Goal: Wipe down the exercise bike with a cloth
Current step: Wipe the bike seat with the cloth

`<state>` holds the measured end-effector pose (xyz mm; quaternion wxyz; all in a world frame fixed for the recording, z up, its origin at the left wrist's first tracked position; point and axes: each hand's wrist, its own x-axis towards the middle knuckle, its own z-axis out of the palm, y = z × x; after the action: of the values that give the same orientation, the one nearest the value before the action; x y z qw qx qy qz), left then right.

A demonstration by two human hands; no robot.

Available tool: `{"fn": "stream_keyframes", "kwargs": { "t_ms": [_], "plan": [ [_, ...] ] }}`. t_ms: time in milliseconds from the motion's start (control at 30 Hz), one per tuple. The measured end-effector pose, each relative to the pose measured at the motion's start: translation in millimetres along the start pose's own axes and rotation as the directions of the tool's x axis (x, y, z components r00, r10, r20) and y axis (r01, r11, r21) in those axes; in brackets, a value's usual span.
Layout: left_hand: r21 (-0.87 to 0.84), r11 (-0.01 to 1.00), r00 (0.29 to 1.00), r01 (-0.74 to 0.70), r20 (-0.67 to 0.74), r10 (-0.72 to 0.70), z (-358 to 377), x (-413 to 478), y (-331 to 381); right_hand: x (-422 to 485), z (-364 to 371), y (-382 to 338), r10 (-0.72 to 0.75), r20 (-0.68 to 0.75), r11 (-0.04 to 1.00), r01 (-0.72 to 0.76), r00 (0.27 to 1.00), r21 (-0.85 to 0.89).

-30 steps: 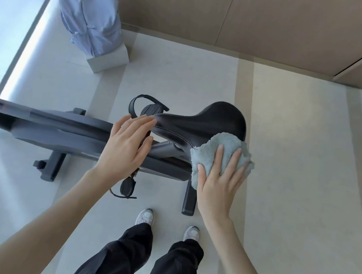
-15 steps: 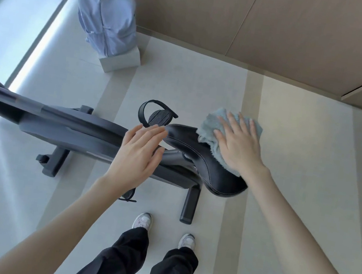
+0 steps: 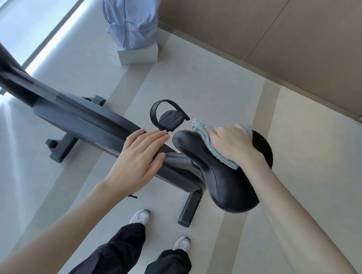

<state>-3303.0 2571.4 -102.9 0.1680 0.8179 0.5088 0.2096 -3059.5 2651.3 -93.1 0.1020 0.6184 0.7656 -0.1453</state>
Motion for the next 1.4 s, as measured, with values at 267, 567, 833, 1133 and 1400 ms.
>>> {"fn": "stream_keyframes", "kwargs": {
  "t_ms": [267, 567, 833, 1133, 1400],
  "plan": [
    [-0.024, 0.992, 0.987, 0.126, -0.093, -0.128, -18, -16, -15, 0, 15, -59, -0.215, -0.2, 0.976, 0.216, 0.956, -0.021],
    [-0.02, 0.99, 0.985, 0.141, -0.097, -0.142, -15, -25, -6, -31, 18, -39, -0.298, -0.147, 0.946, 0.271, 0.943, -0.178],
    [-0.011, 0.993, 0.99, 0.116, -0.076, -0.116, -10, -27, 13, -67, 31, -19, -0.133, -0.204, 0.97, 0.086, 0.97, -0.227],
    [0.001, 1.0, 0.998, 0.008, -0.068, -0.008, 10, -16, 38, -119, 47, -12, -0.004, -0.295, 0.985, -0.047, 0.956, -0.165],
    [0.114, 0.992, 0.998, -0.058, 0.047, 0.053, 29, 1, 56, -162, 57, 30, -0.05, -0.261, 0.999, 0.045, 0.964, -0.028]
  ]
}}
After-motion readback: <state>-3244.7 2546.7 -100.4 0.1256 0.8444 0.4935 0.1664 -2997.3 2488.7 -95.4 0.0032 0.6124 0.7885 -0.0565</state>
